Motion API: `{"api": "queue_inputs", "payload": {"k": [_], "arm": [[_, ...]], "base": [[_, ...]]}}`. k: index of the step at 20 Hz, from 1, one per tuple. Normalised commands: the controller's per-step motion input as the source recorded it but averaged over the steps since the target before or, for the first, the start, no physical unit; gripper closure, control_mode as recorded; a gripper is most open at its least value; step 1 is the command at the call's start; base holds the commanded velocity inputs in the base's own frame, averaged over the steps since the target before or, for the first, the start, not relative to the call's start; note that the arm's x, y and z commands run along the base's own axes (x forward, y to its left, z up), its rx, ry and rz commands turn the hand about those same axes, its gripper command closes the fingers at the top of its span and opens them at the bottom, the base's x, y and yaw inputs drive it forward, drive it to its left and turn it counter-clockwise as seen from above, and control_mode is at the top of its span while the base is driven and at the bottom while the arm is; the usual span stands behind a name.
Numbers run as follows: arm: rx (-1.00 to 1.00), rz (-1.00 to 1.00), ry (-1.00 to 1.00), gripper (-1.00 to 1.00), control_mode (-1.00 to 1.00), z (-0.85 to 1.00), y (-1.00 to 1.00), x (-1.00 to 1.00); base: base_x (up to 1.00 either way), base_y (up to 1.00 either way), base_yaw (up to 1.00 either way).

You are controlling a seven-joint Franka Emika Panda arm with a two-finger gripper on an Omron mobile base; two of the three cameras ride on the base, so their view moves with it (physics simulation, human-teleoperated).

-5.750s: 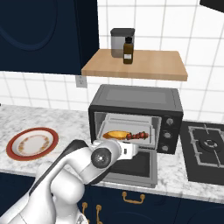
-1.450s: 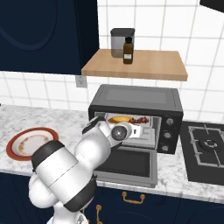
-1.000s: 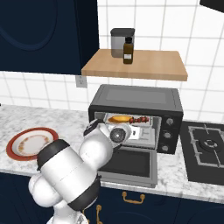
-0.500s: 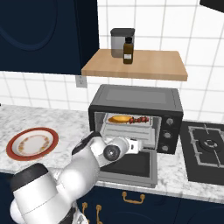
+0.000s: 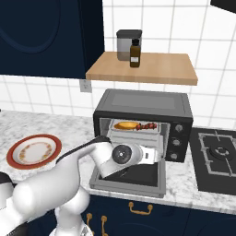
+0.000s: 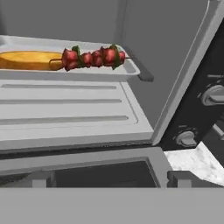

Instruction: Pick up the kebab skewer and baguette bread, and place them inside the toaster oven. Close the toaster oven door and start by setting the timer.

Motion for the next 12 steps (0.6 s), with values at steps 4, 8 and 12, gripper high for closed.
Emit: {"api": "queue_inputs", "payload": {"k": [4, 8, 12], "arm": [[0.0, 0.0, 0.08, -1.0, -1.0, -0.01, -0.94, -1.0], [0.0, 0.02, 0.01, -1.0, -1.0, -0.34, -0.86, -1.0], [0.0, 0.06, -0.01, -1.0, -1.0, -0.66, -0.39, -0.99]], "base": [[0.0, 0.0, 0.0], [0.0, 0.0, 0.0], [0.0, 0.0, 0.0]]}}
